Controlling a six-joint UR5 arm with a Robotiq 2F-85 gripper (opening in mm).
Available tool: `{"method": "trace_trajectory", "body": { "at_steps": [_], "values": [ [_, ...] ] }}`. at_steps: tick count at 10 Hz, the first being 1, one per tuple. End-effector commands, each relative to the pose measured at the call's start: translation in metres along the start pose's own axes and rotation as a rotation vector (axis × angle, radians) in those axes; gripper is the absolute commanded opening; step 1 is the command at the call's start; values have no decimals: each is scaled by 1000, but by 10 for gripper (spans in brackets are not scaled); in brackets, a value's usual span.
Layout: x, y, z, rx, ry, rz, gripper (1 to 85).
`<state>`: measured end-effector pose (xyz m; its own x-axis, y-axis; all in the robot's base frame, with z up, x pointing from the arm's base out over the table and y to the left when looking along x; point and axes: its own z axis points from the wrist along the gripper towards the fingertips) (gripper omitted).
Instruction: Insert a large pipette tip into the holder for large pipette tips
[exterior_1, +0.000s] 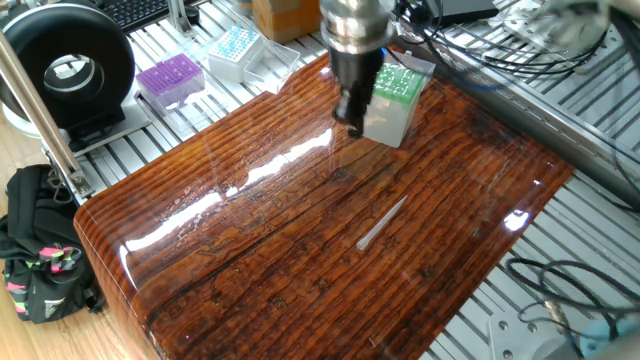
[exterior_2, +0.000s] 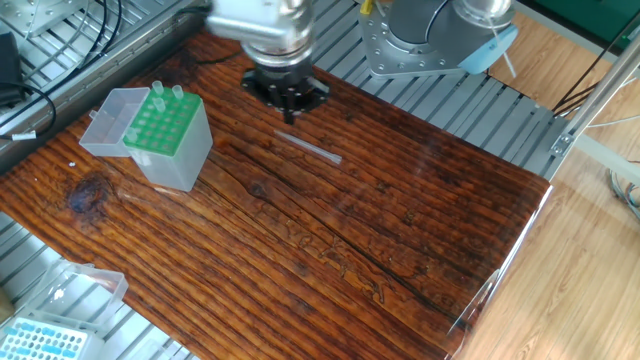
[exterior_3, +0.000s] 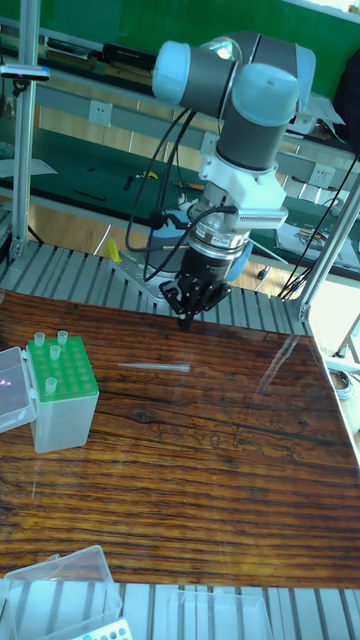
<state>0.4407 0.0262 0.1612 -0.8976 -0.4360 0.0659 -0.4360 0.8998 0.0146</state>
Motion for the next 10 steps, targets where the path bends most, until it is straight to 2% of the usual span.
{"method": "trace_trajectory", "body": {
  "at_steps": [1,2,3,4,5,6,8,9,10],
  "values": [
    [11,21,22,35,-54,-93,10],
    [8,22,25,71,-67,-137,10],
    [9,33,28,76,-63,-168,10],
    [11,36,28,108,-42,-227,10],
    [6,46,25,110,-46,-275,10],
    [0,61,23,90,-53,-296,10],
    [-4,86,35,51,-50,-347,10],
    [5,90,47,61,-26,-348,240],
    [16,98,52,32,6,-384,280]
  ]
}}
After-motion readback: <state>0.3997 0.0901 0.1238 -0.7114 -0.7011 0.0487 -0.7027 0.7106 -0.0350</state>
